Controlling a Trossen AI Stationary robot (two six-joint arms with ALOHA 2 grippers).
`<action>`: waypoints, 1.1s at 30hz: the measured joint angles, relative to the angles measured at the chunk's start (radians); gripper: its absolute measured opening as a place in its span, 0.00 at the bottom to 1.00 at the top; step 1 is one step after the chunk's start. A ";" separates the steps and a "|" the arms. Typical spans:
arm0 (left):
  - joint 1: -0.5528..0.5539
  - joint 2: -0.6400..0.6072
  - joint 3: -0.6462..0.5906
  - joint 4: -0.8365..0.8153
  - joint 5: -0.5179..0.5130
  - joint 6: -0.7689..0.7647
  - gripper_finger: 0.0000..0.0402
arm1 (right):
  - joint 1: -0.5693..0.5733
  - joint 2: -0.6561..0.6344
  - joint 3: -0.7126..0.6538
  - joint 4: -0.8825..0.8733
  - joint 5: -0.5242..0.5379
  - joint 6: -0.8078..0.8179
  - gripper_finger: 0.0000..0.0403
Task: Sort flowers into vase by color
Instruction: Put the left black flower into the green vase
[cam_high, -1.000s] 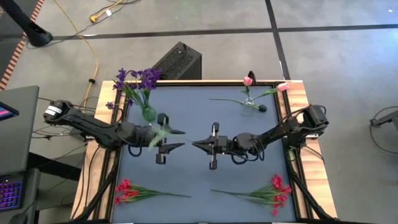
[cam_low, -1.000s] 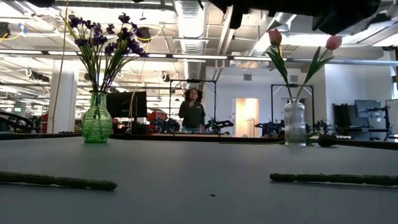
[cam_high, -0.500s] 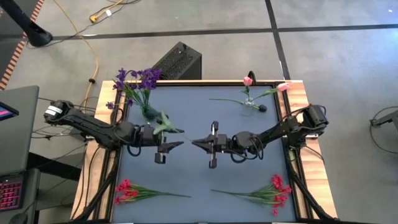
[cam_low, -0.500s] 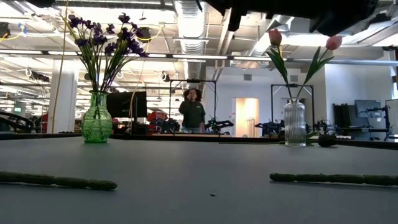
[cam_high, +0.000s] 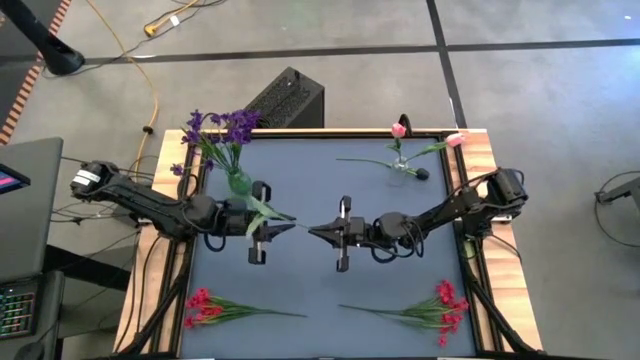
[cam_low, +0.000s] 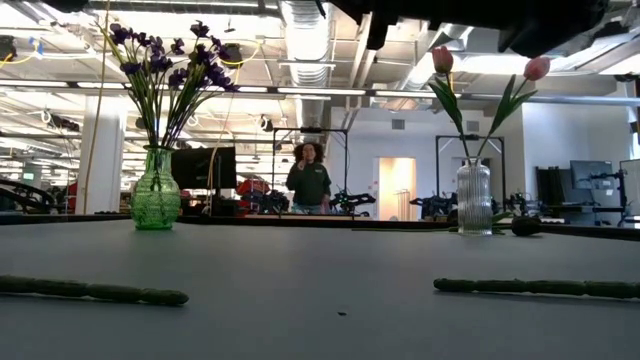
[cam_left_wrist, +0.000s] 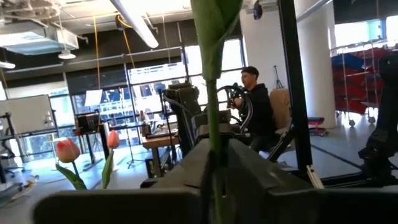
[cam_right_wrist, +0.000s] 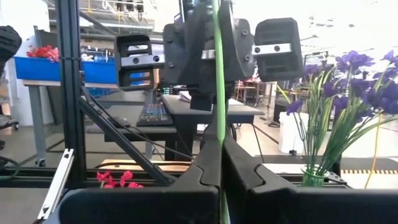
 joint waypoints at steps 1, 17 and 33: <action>0.000 0.000 0.000 0.000 0.000 0.007 0.06 | 0.000 0.000 0.000 0.000 -0.001 0.000 0.07; 0.000 -0.007 0.005 -0.102 -0.027 -0.016 0.00 | 0.007 0.001 0.000 -0.022 -0.025 -0.050 0.39; 0.000 -0.193 0.318 -1.012 -0.440 -0.027 0.00 | 0.005 0.001 0.000 -0.317 0.216 -0.162 0.71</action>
